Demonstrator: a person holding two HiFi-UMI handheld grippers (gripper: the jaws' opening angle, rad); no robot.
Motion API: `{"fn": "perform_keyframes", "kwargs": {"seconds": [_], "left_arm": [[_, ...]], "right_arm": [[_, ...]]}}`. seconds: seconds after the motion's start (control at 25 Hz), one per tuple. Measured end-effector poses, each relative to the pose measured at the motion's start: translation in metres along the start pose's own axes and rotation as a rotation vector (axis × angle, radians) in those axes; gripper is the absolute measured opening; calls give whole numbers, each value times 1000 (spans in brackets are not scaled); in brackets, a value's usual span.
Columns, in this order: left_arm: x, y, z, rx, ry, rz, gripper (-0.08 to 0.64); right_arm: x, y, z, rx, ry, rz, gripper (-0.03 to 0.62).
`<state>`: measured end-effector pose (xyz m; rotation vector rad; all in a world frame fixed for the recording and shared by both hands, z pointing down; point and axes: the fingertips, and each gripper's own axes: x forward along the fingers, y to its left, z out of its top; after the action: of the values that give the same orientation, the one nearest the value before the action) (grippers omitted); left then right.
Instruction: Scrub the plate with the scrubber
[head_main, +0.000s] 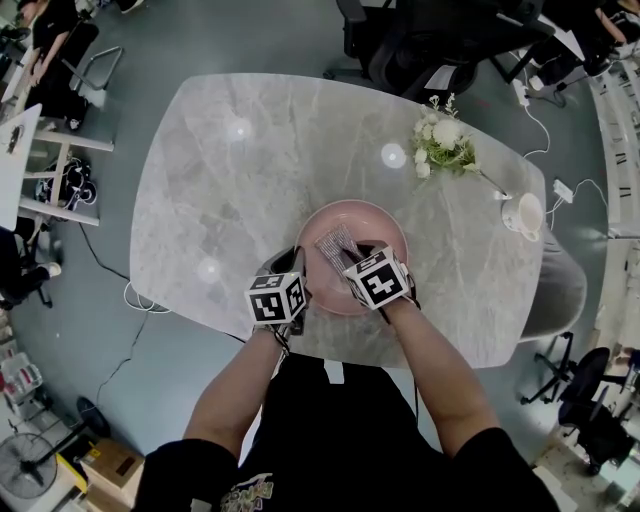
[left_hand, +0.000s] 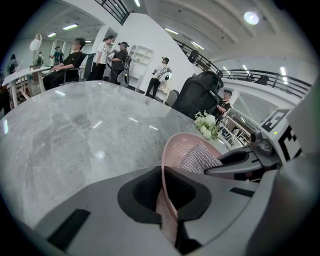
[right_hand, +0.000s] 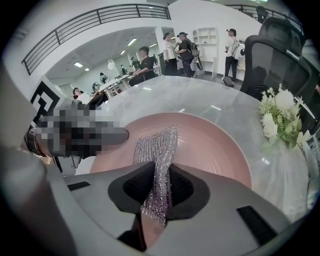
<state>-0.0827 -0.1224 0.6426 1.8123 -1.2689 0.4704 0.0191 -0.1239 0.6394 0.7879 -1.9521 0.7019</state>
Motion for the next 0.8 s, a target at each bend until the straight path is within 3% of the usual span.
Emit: {"fn": "perform_keyframes", "kwargs": {"seconds": [0.52, 0.8], "left_arm": [[1, 0, 0, 7, -2, 7, 26], [1, 0, -2, 9, -6, 8, 26]], "right_arm": [[-11, -41, -7, 48, -3, -78, 78], [-18, -55, -14, 12, 22, -132, 78]]}}
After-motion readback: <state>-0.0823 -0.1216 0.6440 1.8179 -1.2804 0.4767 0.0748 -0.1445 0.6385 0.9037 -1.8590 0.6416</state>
